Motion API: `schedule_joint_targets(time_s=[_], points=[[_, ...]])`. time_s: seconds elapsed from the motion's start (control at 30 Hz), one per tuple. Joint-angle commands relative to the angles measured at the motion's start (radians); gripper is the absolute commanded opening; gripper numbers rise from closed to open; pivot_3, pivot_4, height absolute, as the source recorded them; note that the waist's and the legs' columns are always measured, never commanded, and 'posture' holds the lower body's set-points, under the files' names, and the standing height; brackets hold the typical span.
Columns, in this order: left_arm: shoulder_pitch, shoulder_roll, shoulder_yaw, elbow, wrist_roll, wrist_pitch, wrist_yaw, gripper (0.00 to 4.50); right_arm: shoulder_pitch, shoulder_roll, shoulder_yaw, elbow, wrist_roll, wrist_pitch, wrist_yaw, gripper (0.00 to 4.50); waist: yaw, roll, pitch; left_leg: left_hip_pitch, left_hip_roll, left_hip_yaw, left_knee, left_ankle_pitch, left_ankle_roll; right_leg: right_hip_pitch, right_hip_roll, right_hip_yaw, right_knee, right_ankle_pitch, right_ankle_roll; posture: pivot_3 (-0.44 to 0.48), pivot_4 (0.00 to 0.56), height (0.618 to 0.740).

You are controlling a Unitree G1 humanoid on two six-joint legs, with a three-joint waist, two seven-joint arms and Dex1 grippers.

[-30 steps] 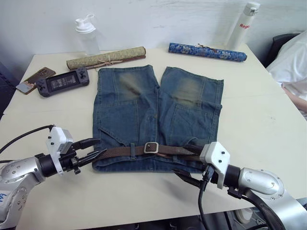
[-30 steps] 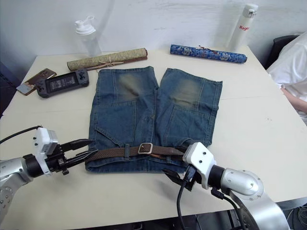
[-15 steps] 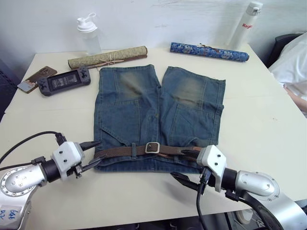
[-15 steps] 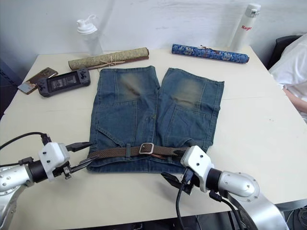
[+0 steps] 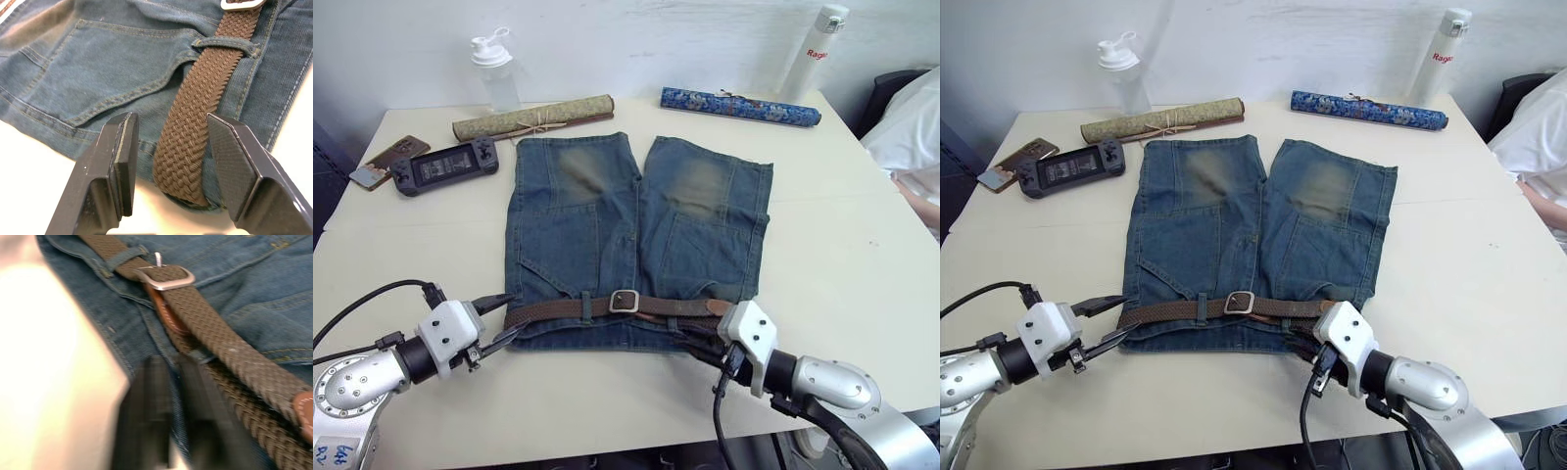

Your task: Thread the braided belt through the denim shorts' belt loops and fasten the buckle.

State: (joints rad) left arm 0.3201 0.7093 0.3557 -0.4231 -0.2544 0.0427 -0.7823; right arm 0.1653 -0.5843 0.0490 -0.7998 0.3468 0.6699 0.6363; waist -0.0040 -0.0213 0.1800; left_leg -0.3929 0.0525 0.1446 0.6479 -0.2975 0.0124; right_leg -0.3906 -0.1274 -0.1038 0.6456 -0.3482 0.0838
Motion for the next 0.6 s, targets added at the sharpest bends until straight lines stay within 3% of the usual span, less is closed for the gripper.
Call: schedule_joint_targets(time_s=[0.03,0.3,0.6], points=[[0.001,0.0,0.025,-0.046,-0.017,-0.012,0.002,2.46,-0.011,-0.017,0.019,0.039,-0.063,-0.018,-0.045,0.04,0.0,0.0,0.0,0.0,0.0,0.0,0.0,0.0,0.0,0.0,0.0,0.0,0.0,0.0,0.0,0.0,0.15,0.717],[0.021,0.007,0.044,-0.04,0.048,-0.117,0.001,2.46,-0.029,-0.012,0.13,0.118,-0.136,0.025,-0.089,0.04,-0.002,-0.001,-0.001,0.0,0.0,0.0,0.001,0.0,0.0,0.0,0.0,0.0,0.001,0.0,0.0,0.0,0.15,0.717],[0.062,-0.013,0.059,-0.055,0.017,-0.14,0.007,2.46,-0.06,-0.001,0.175,0.091,-0.116,0.173,-0.127,0.04,-0.013,-0.011,-0.007,0.002,0.001,-0.001,0.0,-0.001,0.002,0.002,0.001,0.0,0.0,0.0,0.0,0.0,0.15,0.717]])
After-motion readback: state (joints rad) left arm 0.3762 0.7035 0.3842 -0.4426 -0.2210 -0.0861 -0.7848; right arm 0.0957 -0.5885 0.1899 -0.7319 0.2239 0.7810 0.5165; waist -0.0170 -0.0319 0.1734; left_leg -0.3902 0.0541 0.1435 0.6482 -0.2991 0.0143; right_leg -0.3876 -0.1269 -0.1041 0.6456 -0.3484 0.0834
